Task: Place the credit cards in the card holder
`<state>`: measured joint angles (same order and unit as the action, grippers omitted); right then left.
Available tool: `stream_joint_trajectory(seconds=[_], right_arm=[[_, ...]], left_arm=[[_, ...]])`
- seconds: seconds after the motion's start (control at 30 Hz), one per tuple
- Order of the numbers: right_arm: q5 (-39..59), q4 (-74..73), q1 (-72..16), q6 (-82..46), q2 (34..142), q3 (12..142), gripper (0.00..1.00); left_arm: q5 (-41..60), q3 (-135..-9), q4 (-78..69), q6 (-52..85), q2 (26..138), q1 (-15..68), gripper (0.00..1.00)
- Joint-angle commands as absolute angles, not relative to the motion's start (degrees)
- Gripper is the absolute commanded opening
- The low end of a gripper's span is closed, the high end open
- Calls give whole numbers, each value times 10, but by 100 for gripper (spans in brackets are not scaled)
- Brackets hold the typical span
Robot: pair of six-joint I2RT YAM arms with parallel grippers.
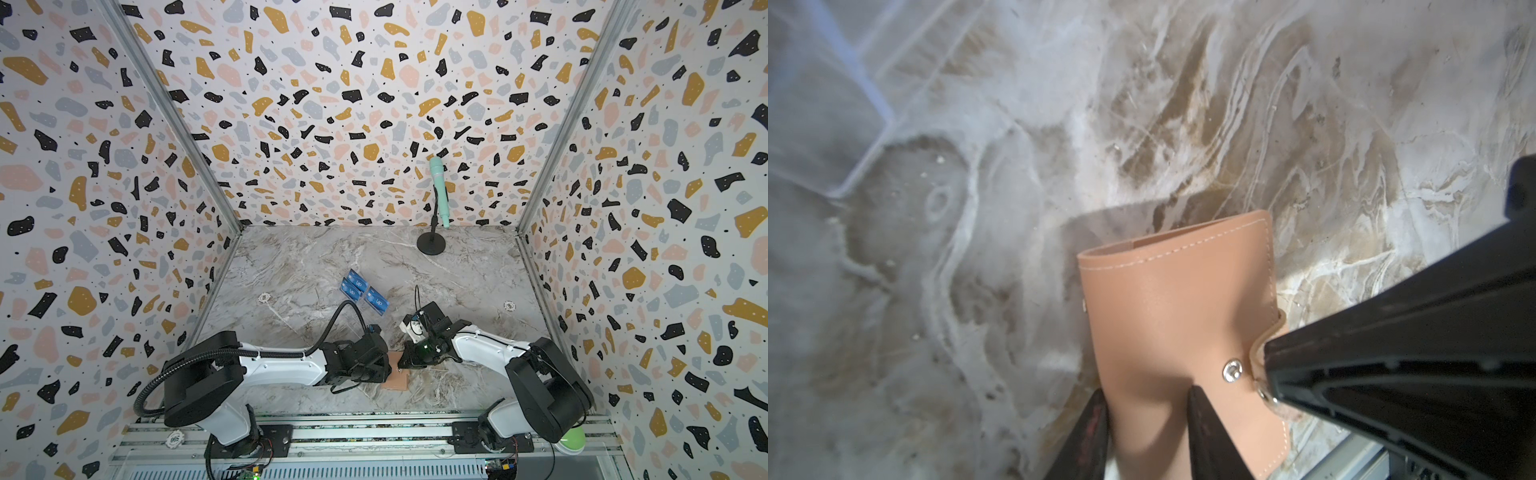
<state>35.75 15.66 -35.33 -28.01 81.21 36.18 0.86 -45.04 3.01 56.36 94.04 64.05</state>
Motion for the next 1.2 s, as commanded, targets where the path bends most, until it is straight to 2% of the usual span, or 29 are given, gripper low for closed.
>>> stream_joint_trajectory(seconds=[0.0, 0.6, 1.17], right_arm=[[352, 158, -358, -274, 816, 381, 0], [329, 159, -376, -280, 835, 392, 0], [223, 161, -418, -311, 815, 385, 0]], left_arm=[[5, -437, 61, 561, 957, 646, 34], [6, -433, 57, 562, 956, 647, 34], [6, -430, 55, 564, 955, 647, 34]])
